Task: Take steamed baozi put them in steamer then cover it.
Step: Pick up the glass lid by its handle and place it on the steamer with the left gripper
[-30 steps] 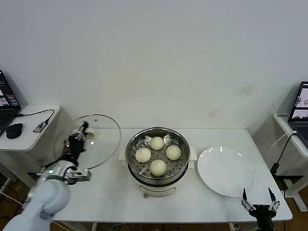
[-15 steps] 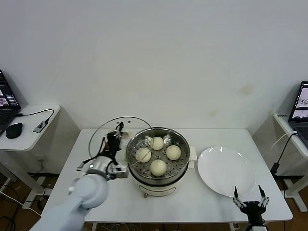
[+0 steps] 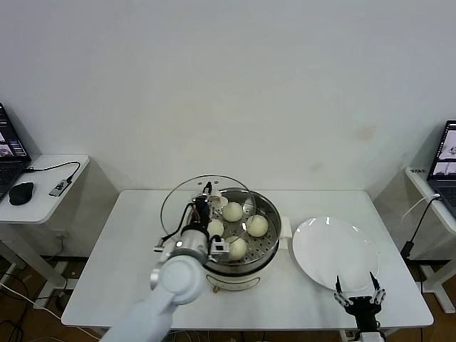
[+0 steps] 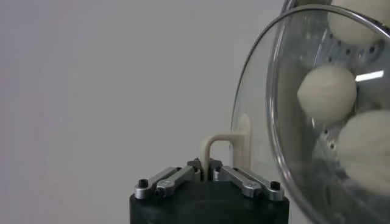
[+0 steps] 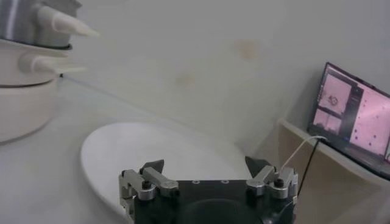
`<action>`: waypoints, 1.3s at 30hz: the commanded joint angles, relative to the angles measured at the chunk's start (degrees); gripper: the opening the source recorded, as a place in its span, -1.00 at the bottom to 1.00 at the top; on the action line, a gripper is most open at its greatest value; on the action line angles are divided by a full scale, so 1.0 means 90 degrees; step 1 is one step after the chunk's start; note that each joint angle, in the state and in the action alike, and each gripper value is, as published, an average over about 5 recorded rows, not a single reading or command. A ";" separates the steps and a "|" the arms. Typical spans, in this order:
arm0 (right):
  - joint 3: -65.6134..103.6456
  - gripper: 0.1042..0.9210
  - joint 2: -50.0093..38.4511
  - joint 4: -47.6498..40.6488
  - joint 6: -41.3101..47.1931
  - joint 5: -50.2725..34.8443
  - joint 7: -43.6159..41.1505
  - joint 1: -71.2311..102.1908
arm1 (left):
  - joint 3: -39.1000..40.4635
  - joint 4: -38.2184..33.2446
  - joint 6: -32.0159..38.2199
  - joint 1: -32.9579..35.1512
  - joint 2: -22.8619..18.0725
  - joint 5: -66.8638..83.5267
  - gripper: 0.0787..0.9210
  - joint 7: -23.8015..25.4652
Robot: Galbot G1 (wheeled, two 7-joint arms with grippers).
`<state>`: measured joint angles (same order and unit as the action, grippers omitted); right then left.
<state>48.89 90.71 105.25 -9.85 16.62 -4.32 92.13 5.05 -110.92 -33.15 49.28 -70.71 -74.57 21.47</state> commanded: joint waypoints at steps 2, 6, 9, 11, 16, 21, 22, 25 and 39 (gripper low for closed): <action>-0.0073 0.76 -0.0002 -0.0036 0.0010 0.0108 0.0008 -0.0043 | 0.0260 0.0189 -0.0043 0.0282 -0.1263 -0.1501 -0.86 0.0336; -0.0083 0.76 -0.0004 -0.0066 -0.0001 0.0114 0.0008 -0.0052 | 0.0319 0.0261 0.0003 0.0397 -0.1440 -0.1789 -0.86 0.0327; -0.0092 0.76 -0.0006 -0.0106 -0.0013 0.0118 0.0008 -0.0058 | 0.0326 0.0331 0.0018 0.0420 -0.1492 -0.1856 -0.86 0.0324; -0.0094 0.76 -0.0007 -0.0130 -0.0021 0.0121 0.0008 -0.0060 | 0.0326 0.0374 0.0024 0.0432 -0.1506 -0.1867 -0.86 0.0318; -0.0094 0.76 -0.0010 -0.0158 -0.0038 0.0120 0.0004 -0.0066 | 0.0321 0.0460 0.0063 0.0495 -0.1580 -0.2022 -0.86 0.0283; -0.0108 0.76 -0.0010 -0.0171 -0.0052 0.0142 -0.0001 -0.0079 | 0.0287 0.0565 0.0087 0.0533 -0.1651 -0.2113 -0.86 0.0241; -0.0111 0.76 -0.0010 -0.0170 -0.0055 0.0146 -0.0002 -0.0076 | 0.0271 0.0583 0.0092 0.0535 -0.1649 -0.2113 -0.86 0.0236; -0.0118 0.76 -0.0011 -0.0178 -0.0066 0.0152 -0.0006 -0.0063 | 0.0227 0.0619 0.0118 0.0541 -0.1642 -0.2099 -0.86 0.0230; -0.0171 0.76 -0.0015 -0.0243 -0.0081 0.0154 -0.0018 -0.0064 | 0.0241 0.0753 0.0155 0.0577 -0.1759 -0.2126 -0.86 0.0195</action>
<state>47.40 90.58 103.17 -10.54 17.99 -4.44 91.55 7.12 -104.53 -31.76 54.29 -85.84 -92.98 23.19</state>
